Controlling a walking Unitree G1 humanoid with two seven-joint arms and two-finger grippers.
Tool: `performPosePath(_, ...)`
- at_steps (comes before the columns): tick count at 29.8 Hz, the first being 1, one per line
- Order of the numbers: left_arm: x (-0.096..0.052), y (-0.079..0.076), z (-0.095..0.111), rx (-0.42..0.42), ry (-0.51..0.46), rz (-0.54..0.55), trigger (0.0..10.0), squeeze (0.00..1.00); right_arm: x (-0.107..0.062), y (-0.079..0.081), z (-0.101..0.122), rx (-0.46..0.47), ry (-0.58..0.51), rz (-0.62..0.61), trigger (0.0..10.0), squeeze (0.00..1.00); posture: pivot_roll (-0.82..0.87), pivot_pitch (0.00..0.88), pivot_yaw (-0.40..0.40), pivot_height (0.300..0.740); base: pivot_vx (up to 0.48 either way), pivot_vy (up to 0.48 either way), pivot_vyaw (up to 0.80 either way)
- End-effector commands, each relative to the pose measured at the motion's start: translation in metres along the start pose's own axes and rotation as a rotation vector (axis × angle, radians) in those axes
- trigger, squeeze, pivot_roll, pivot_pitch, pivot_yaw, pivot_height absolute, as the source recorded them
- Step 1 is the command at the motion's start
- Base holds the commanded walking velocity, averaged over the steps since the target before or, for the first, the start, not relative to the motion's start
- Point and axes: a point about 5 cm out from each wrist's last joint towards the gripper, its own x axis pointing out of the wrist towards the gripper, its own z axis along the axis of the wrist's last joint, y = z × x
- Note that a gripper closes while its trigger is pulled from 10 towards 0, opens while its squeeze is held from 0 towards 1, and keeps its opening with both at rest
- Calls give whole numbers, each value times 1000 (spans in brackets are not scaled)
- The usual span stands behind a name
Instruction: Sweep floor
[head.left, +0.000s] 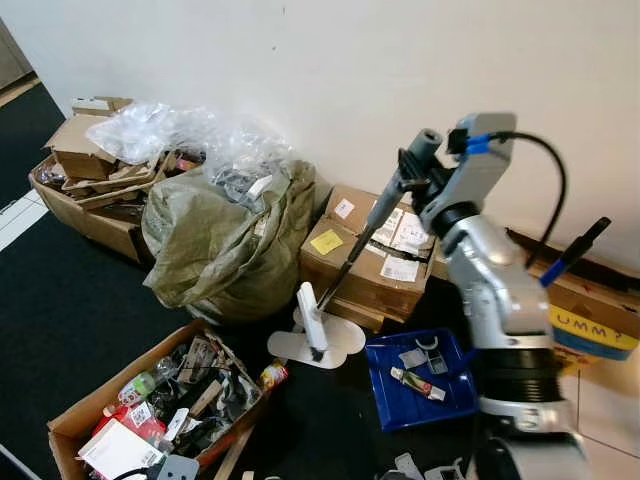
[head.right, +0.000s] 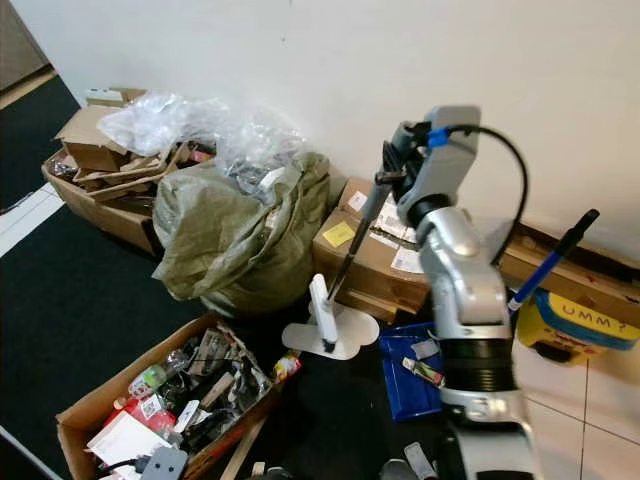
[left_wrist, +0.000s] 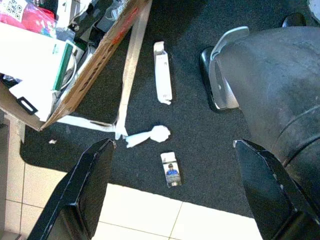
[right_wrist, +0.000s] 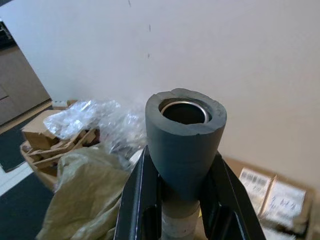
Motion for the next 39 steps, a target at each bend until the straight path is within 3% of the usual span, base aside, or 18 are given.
performPosePath(1,-6,6,-13,-11,25,37,10000,0,3,7,6,33,-68,14,10000,0,-5,218,66,740,0,0,0)
performPosePath(11,-13,10,-19,-9,-36,83,10000,0,5,19,-13,65,-23,39,10000,0,23,263,59,740,0,0,0)
performPosePath(16,-15,10,-21,-9,-57,91,10000,0,4,29,-36,89,51,60,10000,0,29,278,57,740,0,0,0)
performPosePath(19,-16,10,-22,-3,-67,97,10000,0,-3,39,-67,121,132,69,10000,0,39,298,59,740,0,0,0)
performPosePath(25,-17,11,-23,5,-67,104,10000,0,-8,45,-80,157,159,70,10000,0,40,303,61,740,0,0,0)
performPosePath(34,-18,10,-25,6,-62,106,10000,0,-19,43,-108,-30,297,96,10000,0,43,293,53,740,0,0,0)
performPosePath(37,-17,9,-25,10,-59,99,10000,0,-34,32,-134,-159,496,84,10000,0,36,279,52,740,0,0,0)
performPosePath(39,-17,9,-25,10,-59,98,10000,0,-36,29,-139,-177,528,78,10000,0,36,279,52,740,0,0,0)
